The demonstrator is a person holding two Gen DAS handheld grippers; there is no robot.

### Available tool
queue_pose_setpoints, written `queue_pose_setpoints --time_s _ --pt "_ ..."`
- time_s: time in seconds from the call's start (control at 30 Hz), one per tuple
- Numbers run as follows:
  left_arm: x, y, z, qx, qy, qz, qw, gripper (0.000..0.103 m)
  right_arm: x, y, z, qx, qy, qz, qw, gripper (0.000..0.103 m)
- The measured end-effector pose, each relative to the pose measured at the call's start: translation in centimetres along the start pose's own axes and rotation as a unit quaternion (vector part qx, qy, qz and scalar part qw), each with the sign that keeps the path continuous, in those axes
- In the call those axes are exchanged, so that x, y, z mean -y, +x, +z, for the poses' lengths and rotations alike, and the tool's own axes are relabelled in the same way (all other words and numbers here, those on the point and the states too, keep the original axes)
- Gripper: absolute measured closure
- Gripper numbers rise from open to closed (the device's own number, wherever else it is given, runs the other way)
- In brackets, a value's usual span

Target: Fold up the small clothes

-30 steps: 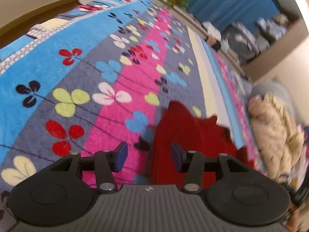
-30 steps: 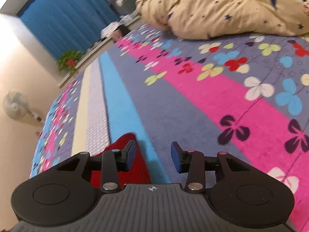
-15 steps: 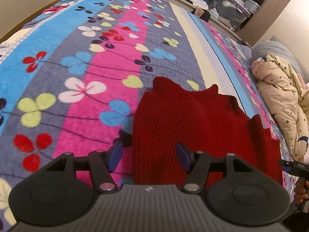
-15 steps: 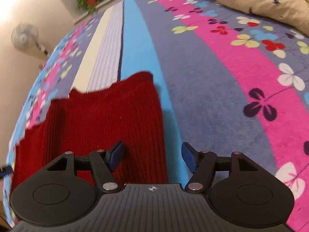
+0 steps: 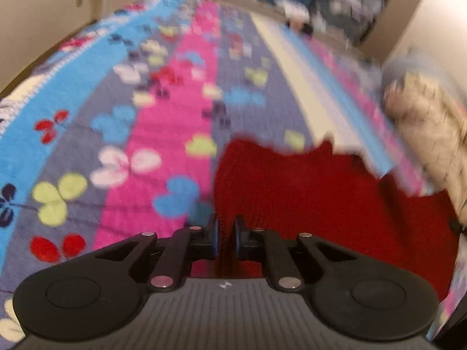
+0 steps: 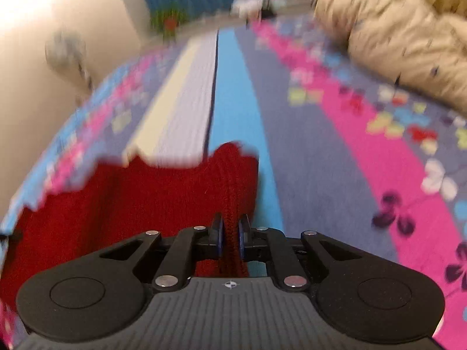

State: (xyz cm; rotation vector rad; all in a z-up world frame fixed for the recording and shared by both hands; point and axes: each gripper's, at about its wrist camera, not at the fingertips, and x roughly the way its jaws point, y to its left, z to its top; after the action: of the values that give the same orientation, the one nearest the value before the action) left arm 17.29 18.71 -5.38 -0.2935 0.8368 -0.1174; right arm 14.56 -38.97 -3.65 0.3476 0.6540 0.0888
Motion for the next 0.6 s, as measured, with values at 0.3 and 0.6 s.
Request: queue_pose_setpoints --time_s 0.3,0.6 --pt "2.7 -2.8 1.4 0.178 0.066 0.052 0.9804 0.092 -2.9 -1.1 1.8 0.172 -0.064 -0.064 0.981 0.094" --pt "1.5 8.0 0.1 -0.028 0.098 0.113 0.9884 0.091 0.3 11.5 -0.2 -0.108 0.003 -0.125 0.986 0.093"
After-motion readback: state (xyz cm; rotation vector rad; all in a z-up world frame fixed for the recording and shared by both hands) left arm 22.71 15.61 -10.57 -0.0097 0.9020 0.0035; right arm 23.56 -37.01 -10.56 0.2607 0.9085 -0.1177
